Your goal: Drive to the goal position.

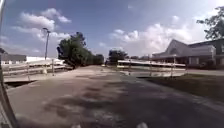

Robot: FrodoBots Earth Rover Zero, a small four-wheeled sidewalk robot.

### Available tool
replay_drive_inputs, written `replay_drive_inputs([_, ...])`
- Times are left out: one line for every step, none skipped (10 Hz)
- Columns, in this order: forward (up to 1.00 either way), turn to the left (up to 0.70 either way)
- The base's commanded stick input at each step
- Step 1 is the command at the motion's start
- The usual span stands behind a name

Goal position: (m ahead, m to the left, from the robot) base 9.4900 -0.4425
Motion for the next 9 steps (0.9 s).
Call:
replay_drive_inputs([0.70, 0.00])
replay_drive_inputs([0.70, 0.00])
replay_drive_inputs([0.70, 0.00])
replay_drive_inputs([0.70, 0.00])
replay_drive_inputs([0.70, 0.00])
replay_drive_inputs([0.70, 0.00])
replay_drive_inputs([0.70, 0.00])
replay_drive_inputs([0.70, 0.00])
replay_drive_inputs([0.70, 0.00])
